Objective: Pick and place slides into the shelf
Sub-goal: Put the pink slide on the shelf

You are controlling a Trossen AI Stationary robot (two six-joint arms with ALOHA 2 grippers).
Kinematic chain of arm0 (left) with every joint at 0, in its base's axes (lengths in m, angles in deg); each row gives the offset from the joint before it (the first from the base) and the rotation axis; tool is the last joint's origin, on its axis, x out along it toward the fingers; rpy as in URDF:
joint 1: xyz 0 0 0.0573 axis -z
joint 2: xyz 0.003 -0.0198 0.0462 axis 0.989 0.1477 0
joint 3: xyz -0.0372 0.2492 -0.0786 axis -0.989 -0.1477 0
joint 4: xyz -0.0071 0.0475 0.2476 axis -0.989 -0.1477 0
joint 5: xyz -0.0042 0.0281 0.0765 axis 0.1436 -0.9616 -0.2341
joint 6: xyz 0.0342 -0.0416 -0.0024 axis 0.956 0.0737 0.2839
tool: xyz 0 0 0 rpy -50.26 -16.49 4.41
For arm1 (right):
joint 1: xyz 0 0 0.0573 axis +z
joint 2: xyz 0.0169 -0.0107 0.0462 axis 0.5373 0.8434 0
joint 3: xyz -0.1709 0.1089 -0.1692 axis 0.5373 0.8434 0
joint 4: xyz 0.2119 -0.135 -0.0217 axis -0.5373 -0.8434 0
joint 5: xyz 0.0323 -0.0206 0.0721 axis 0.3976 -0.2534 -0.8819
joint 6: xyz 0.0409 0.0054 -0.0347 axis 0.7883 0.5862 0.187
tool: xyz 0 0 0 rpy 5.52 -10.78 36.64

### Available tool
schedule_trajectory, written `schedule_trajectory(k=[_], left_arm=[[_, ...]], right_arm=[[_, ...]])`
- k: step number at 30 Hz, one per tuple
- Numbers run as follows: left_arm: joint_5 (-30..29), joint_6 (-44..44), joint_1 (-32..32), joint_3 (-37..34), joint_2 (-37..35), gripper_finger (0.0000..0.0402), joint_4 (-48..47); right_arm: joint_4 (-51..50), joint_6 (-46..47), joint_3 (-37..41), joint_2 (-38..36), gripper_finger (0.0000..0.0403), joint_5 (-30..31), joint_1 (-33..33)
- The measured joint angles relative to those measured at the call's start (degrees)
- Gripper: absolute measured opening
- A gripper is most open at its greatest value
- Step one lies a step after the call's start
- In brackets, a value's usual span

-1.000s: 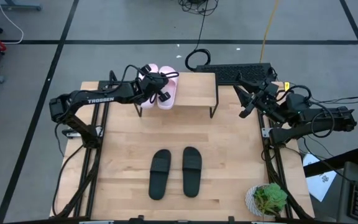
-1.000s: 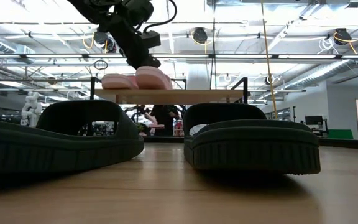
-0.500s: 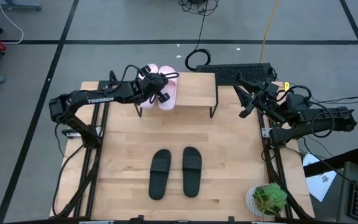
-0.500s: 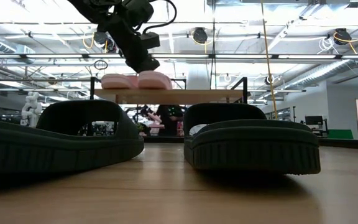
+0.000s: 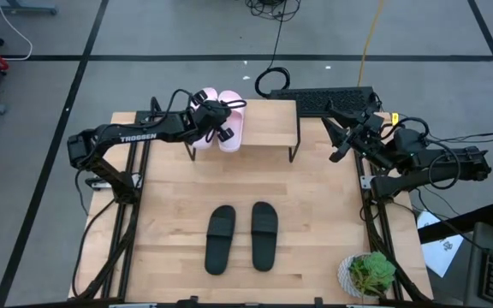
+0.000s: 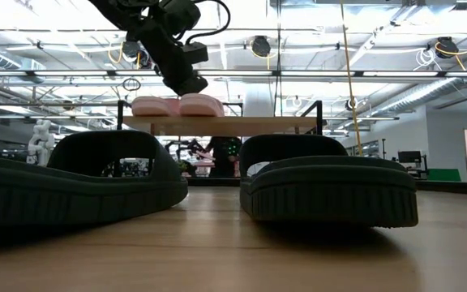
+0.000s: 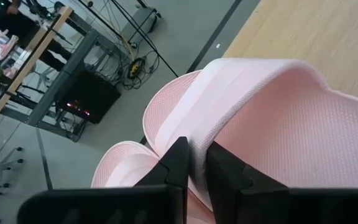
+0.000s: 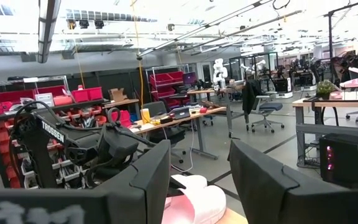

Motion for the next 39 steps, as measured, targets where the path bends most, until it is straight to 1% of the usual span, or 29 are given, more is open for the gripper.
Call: schedule_trajectory(k=[21, 32, 39], left_arm=[[-0.90, 1.39, -0.55, -0.17, -1.40, 0.0037, 0.59], [2.19, 1.24, -1.33, -0.13, -1.40, 0.0037, 0.04], [2.47, 1.19, -1.32, -0.09, -1.42, 0.0038, -0.75]], right_arm=[[0.04, -0.35, 0.00, 0.00, 0.0155, -0.02, 0.00], [0.46, -0.37, 0.00, -0.02, 0.0155, -0.02, 0.00], [0.46, 0.00, 0.00, 0.00, 0.0155, -0.22, 0.00]])
